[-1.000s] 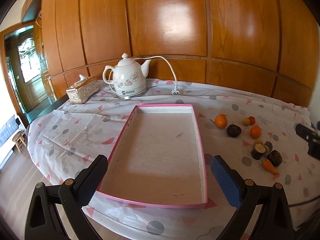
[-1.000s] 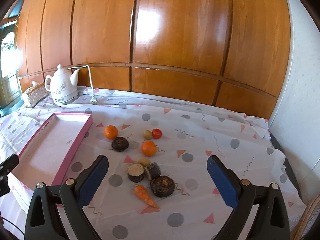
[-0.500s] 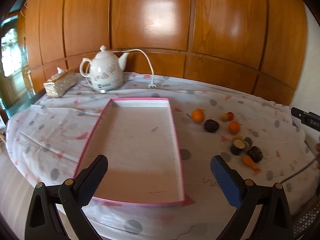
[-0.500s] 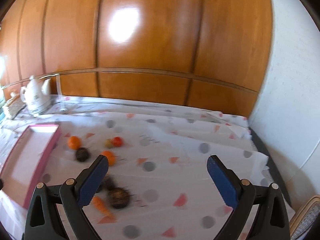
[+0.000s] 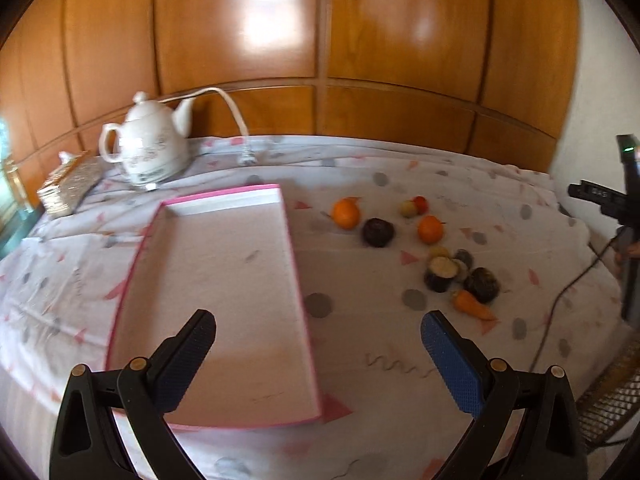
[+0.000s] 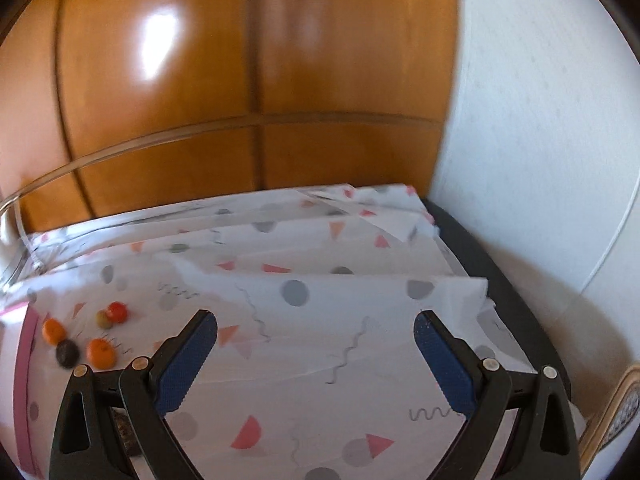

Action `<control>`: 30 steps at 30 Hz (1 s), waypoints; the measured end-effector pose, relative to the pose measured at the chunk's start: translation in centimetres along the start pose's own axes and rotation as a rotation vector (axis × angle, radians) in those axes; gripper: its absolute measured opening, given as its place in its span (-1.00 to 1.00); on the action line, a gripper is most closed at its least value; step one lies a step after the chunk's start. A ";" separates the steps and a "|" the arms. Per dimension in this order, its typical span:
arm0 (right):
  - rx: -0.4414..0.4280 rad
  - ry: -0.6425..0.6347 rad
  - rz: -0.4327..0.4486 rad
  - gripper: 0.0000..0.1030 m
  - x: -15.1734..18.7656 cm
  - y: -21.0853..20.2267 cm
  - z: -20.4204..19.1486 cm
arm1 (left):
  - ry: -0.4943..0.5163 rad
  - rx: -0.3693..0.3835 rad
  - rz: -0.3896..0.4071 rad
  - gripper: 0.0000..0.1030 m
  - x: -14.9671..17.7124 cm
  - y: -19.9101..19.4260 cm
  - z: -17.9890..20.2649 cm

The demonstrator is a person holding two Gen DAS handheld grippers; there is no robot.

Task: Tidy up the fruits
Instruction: 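Lower the left tool onto the orange carrot and close on it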

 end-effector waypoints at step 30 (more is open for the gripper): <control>-0.215 0.197 -0.213 0.95 2.1 0.9 0.2 | -0.058 0.257 -0.369 0.34 -1.7 13.1 13.7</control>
Point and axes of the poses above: each gripper's, at about its wrist camera, not at the fingertips, and y roughly the way its jaws point, z to its right, x to its underside, the point moved 9 cm from there along y, roughly the way its jaws point, and after that the axes turned 14 degrees about y, right-handed, at the moved point
